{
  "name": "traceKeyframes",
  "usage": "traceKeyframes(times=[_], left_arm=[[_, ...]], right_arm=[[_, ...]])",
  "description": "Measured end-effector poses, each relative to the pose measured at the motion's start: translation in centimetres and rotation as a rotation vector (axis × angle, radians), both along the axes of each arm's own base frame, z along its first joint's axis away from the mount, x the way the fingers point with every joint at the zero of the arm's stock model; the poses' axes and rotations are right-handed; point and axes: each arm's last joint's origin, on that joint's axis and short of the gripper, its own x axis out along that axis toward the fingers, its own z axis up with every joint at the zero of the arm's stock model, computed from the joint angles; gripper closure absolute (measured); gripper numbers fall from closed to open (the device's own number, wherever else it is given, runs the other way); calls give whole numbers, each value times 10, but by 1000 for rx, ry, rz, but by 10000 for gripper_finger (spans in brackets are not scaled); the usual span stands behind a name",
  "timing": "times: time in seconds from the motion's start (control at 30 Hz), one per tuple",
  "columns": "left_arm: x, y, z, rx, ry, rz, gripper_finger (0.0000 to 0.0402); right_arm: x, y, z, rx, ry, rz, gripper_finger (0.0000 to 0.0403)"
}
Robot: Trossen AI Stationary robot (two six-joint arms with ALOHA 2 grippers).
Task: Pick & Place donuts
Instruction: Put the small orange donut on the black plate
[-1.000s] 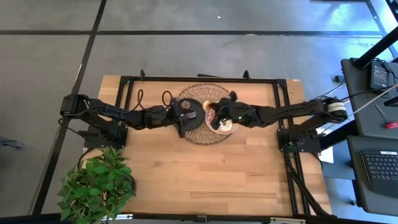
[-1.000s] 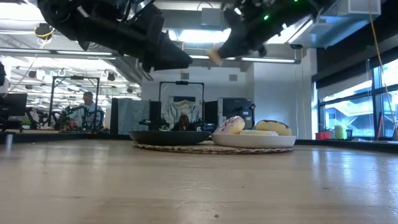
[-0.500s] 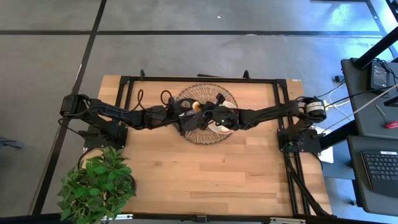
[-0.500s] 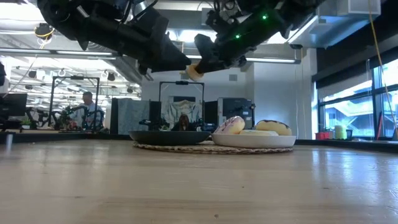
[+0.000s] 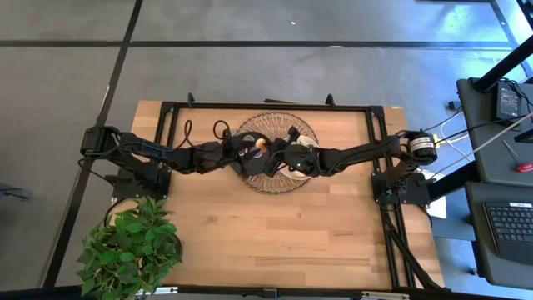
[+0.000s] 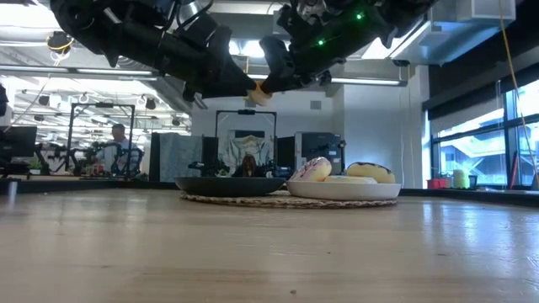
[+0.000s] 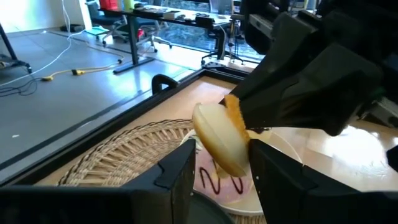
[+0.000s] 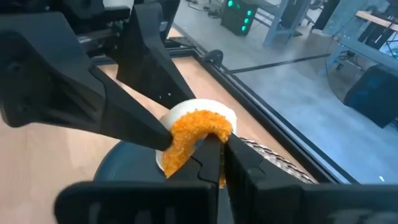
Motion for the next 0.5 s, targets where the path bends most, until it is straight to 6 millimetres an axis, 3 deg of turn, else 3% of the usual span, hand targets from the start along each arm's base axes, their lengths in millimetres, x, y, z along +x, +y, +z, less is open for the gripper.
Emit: traceKeyframes(times=[0.27, 0.5], left_arm=[[1, -1, 0, -9, -1, -47, 273], [1, -1, 0, -1, 3, -45, 320]], right_arm=[[0, 3, 0, -2, -4, 10, 386], [0, 3, 0, -1, -4, 11, 386]])
